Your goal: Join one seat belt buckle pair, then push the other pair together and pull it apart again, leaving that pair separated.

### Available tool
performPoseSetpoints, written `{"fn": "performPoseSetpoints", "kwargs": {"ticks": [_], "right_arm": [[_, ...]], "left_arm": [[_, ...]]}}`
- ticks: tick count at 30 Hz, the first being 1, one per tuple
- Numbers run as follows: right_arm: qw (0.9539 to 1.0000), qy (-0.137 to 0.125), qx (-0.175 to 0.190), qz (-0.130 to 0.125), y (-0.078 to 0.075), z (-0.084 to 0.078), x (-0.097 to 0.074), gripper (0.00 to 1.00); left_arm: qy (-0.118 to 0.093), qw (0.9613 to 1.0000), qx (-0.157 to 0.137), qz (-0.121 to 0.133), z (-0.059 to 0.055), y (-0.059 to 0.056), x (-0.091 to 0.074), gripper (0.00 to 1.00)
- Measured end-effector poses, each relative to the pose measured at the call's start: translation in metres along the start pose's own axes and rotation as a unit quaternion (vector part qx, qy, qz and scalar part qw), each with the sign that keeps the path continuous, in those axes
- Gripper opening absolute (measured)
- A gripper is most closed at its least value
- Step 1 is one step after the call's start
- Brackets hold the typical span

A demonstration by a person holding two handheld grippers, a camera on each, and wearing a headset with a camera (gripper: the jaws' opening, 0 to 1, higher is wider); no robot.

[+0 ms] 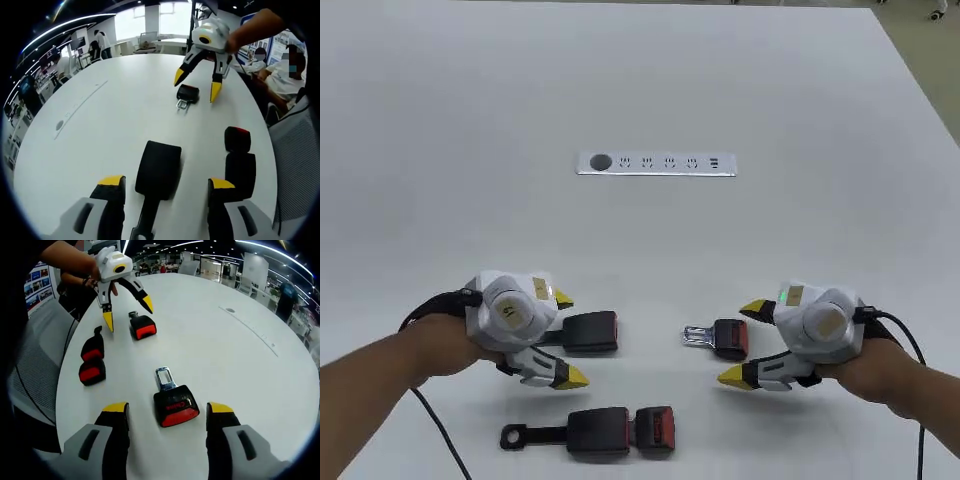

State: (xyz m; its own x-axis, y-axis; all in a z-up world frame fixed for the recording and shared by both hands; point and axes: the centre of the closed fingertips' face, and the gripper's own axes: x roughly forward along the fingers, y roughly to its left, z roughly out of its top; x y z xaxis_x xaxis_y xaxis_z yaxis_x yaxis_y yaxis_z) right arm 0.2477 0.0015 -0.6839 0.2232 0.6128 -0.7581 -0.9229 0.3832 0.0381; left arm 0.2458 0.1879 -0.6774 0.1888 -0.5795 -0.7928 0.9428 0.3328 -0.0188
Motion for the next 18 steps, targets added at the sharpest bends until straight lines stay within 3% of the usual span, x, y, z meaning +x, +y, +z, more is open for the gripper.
{"fn": "performPoseSetpoints", "kwargs": {"ticks": [3, 7, 11, 14, 18], "right_arm": [[1.0, 0.005, 0.001, 0.008, -0.003, -0.004, 0.003, 0.6], [0.9998, 0.011, -0.003, 0.017, -0.004, -0.005, 0.005, 0.57], [0.9996, 0.017, -0.008, 0.022, -0.007, -0.004, 0.008, 0.54], [0.999, 0.031, -0.021, 0.025, -0.007, -0.009, 0.01, 0.52], [0.9988, 0.028, -0.033, 0.024, -0.01, -0.008, 0.01, 0.5]], "left_arm": [[-0.001, 1.0, 0.002, 0.0, 0.003, 0.001, 0.003, 0.67], [0.002, 1.0, 0.0, -0.005, 0.002, 0.004, 0.006, 0.58], [0.005, 1.0, 0.0, -0.005, -0.001, 0.008, 0.011, 0.57], [0.018, 0.9997, 0.008, -0.013, -0.006, 0.005, 0.015, 0.52], [0.011, 0.9998, 0.008, -0.013, -0.006, 0.011, 0.015, 0.47]]}}
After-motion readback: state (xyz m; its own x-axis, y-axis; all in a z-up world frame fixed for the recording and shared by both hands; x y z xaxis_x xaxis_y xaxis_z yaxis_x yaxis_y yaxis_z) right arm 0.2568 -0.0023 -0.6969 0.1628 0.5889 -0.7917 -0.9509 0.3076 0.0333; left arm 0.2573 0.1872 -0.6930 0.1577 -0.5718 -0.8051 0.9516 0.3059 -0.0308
